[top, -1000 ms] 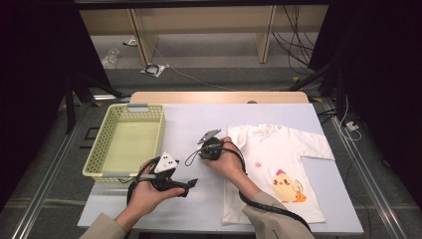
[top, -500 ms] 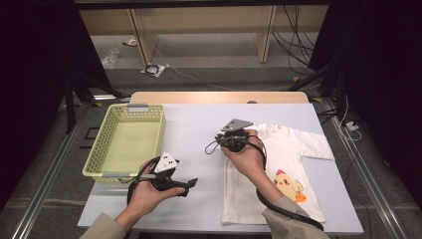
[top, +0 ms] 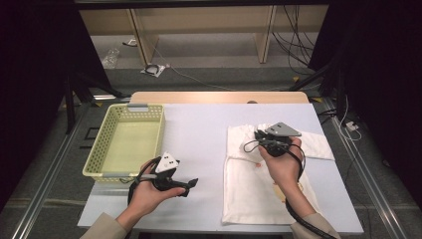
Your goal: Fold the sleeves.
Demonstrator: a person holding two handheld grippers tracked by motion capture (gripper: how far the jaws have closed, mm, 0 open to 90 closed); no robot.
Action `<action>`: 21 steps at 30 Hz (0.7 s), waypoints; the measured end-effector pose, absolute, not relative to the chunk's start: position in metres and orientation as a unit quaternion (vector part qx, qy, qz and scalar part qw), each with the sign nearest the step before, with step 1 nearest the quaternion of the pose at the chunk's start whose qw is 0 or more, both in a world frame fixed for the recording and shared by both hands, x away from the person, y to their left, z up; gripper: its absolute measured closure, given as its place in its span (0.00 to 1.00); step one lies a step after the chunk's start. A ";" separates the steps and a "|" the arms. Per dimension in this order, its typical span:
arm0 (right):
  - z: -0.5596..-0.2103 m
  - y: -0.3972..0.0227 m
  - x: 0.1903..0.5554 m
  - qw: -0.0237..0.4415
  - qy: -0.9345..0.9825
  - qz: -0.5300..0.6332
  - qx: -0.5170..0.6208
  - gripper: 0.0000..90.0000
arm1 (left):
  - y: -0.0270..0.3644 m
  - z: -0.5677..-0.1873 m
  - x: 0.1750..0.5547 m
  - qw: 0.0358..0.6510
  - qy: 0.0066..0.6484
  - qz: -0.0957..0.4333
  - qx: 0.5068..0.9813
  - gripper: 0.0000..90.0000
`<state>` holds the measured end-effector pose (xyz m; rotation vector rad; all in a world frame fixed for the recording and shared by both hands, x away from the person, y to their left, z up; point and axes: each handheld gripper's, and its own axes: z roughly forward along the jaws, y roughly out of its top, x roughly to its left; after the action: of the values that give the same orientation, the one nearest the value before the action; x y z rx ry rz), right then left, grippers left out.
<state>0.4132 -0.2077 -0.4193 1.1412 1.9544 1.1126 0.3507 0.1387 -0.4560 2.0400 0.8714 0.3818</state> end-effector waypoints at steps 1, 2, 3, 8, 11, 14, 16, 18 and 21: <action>-0.420 -0.212 0.411 0.304 0.736 0.416 0.439 0.93 | 0.139 -0.456 0.351 0.430 0.350 0.153 0.818 0.10; -0.421 -0.217 0.411 0.307 0.733 0.416 0.442 0.92 | 0.139 -0.456 0.351 0.430 0.350 0.153 0.818 0.10; -0.422 -0.220 0.409 0.308 0.732 0.412 0.446 0.92 | 0.139 -0.456 0.351 0.430 0.350 0.153 0.818 0.10; -0.427 -0.237 0.400 0.317 0.718 0.401 0.472 0.91 | 0.139 -0.456 0.351 0.432 0.352 0.152 0.816 0.10; -0.430 -0.244 0.394 0.320 0.716 0.396 0.478 0.91 | 0.140 -0.456 0.351 0.432 0.353 0.153 0.816 0.10; -0.433 -0.252 0.388 0.322 0.715 0.388 0.484 0.91 | 0.139 -0.456 0.351 0.433 0.352 0.154 0.815 0.10; -0.434 -0.257 0.386 0.322 0.714 0.384 0.489 0.90 | 0.139 -0.456 0.351 0.433 0.353 0.154 0.815 0.10; -0.437 -0.261 0.383 0.320 0.713 0.382 0.494 0.90 | 0.139 -0.456 0.351 0.433 0.353 0.154 0.815 0.10; -0.440 -0.266 0.379 0.319 0.713 0.376 0.498 0.89 | 0.139 -0.456 0.351 0.433 0.353 0.154 0.815 0.10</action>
<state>0.3795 -0.2663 -0.4399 1.3098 1.8752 0.9883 0.3510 0.1393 -0.4559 2.0309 0.8800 0.3835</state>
